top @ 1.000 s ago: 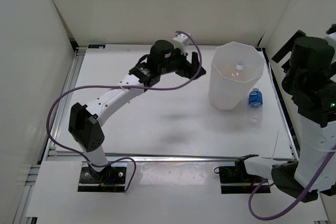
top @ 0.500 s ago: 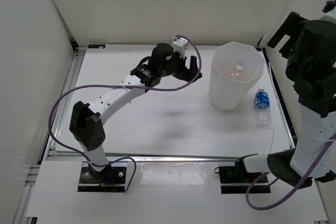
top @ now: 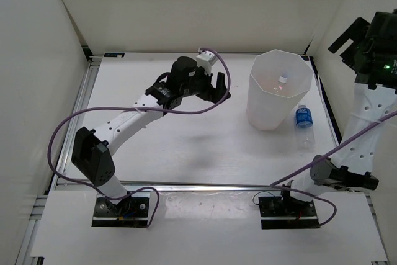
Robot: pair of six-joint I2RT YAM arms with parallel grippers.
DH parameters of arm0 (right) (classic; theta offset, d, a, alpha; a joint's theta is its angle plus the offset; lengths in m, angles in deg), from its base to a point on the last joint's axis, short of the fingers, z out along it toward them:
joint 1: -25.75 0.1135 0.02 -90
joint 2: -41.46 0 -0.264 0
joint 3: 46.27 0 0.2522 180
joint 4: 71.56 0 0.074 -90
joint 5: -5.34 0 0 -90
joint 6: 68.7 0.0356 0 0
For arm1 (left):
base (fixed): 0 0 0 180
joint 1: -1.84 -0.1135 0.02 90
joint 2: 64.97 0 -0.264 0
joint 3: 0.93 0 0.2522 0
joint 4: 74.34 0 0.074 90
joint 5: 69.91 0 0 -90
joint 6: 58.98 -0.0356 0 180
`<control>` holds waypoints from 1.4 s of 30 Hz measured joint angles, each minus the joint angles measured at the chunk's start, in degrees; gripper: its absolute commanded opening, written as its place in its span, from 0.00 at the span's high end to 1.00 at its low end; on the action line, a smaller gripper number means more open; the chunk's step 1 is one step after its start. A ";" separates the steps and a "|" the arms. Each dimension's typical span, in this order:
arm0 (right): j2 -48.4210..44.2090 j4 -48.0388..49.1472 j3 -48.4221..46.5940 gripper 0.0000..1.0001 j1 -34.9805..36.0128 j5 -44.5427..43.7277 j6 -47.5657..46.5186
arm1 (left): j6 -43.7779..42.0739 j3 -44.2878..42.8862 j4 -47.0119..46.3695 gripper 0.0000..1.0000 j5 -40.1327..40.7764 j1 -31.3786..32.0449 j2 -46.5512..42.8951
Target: Put the plastic bottles in the bin
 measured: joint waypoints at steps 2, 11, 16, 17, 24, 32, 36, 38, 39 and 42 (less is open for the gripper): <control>-0.04 -1.95 2.10 0.00 -1.86 3.63 1.33 | 0.00 1.20 0.09 0.00 0.11 -0.35 -1.16; -9.92 -3.23 20.26 0.00 -8.02 9.20 5.05 | 0.33 1.84 0.70 0.00 0.50 -0.83 -0.87; -14.80 -3.89 34.91 0.00 -8.07 8.66 8.22 | 0.87 0.48 0.66 0.00 0.50 -0.83 1.31; -15.61 -3.91 37.24 0.00 -8.28 8.57 8.92 | 0.98 0.42 0.70 0.00 0.50 -0.83 1.51; -19.02 -4.59 45.27 0.00 -12.63 7.96 13.11 | 1.88 0.33 0.74 0.00 0.52 -0.83 1.60; -18.82 -4.94 46.82 0.00 -15.47 3.91 18.12 | 2.40 1.09 0.46 0.00 1.95 -0.83 1.51; -18.23 -4.37 51.56 0.00 -17.99 3.82 19.69 | 1.49 3.69 0.24 0.00 4.02 -0.83 1.51; -17.55 -2.27 55.06 0.00 -19.43 5.35 19.34 | 0.76 5.92 0.13 0.00 5.64 -0.92 1.40; -17.22 -0.68 56.98 0.00 -20.09 6.27 19.08 | 0.35 7.28 0.22 0.00 6.40 -1.22 1.33; -16.22 3.98 61.83 0.00 -21.79 9.64 17.42 | -0.68 11.85 0.48 0.00 8.35 -2.36 0.92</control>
